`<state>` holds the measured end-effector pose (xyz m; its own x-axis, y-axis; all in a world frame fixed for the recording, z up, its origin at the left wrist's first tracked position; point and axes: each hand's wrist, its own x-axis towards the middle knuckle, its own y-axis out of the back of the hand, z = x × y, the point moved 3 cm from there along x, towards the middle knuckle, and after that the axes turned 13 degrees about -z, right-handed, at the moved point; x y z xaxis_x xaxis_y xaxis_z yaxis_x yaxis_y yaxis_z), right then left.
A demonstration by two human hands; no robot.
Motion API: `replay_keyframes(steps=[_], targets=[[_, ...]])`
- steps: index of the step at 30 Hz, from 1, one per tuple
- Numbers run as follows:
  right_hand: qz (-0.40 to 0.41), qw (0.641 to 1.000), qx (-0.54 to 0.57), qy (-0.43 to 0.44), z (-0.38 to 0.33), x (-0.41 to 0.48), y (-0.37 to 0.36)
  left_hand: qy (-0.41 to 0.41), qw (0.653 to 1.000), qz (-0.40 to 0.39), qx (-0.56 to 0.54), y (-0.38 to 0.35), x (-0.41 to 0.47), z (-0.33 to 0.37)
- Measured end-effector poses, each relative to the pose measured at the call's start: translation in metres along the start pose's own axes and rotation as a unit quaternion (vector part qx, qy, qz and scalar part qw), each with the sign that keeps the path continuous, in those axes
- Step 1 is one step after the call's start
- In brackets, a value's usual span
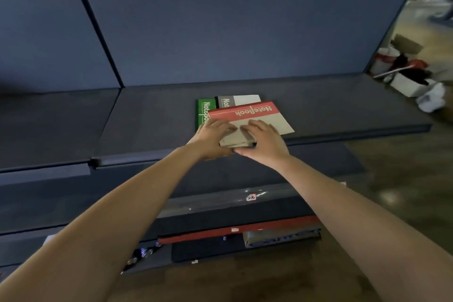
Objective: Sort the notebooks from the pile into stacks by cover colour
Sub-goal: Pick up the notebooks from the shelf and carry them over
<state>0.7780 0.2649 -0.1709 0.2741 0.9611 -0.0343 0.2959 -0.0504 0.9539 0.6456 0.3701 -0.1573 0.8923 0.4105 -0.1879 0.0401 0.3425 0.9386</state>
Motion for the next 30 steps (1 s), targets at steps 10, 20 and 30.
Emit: replay_keyframes(steps=[10,20,30], targets=[[0.08,0.995,0.054,-0.031,0.002,0.004,-0.005,-0.009,0.99,0.061,-0.124,0.002,0.006,-0.017],[0.103,0.989,0.102,-0.037,-0.001,0.005,-0.003,-0.002,0.984,0.074,-0.162,0.001,0.006,-0.019],[0.063,0.992,0.088,-0.058,-0.005,0.002,0.002,0.007,0.996,0.042,-0.076,0.022,0.0,-0.016]])
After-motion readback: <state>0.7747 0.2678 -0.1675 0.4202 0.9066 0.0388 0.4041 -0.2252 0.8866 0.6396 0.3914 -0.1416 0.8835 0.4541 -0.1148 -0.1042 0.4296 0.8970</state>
